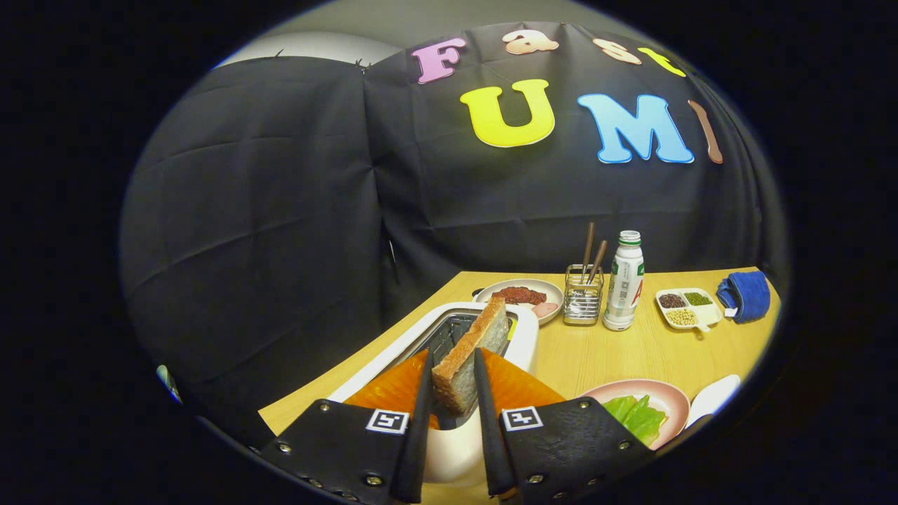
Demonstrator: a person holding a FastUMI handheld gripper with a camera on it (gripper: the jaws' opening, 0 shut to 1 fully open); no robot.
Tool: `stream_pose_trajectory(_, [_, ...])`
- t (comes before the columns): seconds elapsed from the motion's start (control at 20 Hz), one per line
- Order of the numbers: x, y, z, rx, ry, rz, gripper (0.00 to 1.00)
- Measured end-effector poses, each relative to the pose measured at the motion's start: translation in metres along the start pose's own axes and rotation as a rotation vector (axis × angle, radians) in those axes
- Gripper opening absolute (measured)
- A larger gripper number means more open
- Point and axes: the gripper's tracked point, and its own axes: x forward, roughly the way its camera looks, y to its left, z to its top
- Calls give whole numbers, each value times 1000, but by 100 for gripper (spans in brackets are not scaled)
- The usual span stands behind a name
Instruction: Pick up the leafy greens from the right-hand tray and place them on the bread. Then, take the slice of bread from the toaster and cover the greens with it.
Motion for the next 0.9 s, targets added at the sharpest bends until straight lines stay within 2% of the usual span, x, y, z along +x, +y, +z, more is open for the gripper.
stream_pose_trajectory(0.05, [-10,-2,5,-1,-10,-6,34])
stream_pose_trajectory(0.1, [-6,-1,5,-15,-23,-4,18])
stream_pose_trajectory(0.3, [-18,1,19,-13,-75,7,18])
stream_pose_trajectory(0.5, [-39,-5,46,51,-136,45,17])
stream_pose_trajectory(0.7, [-61,-32,72,85,-183,32,17])
stream_pose_trajectory(0.9, [-84,-68,69,136,-172,20,17])
